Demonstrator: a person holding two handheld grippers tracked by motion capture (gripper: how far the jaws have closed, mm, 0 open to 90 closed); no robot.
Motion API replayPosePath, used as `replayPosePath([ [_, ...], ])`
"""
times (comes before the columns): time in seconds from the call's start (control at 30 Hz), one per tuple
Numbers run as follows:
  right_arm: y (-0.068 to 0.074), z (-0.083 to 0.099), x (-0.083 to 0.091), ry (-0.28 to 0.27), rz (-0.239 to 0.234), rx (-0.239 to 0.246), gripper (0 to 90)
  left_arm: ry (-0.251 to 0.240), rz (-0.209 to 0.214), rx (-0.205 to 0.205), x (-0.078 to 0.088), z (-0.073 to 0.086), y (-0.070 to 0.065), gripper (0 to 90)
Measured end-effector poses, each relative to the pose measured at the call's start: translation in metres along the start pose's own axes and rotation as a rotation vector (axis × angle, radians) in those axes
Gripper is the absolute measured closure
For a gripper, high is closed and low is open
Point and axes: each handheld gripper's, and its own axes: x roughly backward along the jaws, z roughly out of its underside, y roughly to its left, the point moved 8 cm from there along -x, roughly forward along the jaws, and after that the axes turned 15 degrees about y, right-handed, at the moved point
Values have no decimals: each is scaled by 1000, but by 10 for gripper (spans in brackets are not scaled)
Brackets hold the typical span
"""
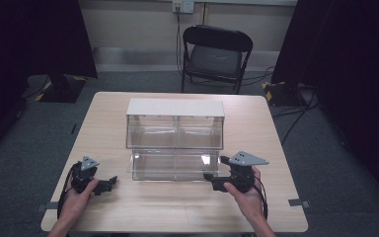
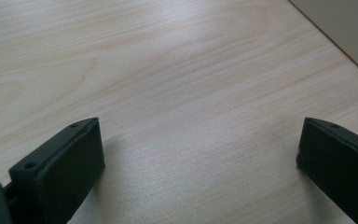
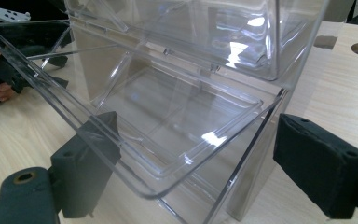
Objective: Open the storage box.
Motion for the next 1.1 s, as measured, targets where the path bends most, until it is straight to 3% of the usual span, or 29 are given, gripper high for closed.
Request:
replayPosePath([
  [1.1, -7, -11, 3, -27, -23, -17, 140, 1, 4, 2, 0, 0, 0, 1],
])
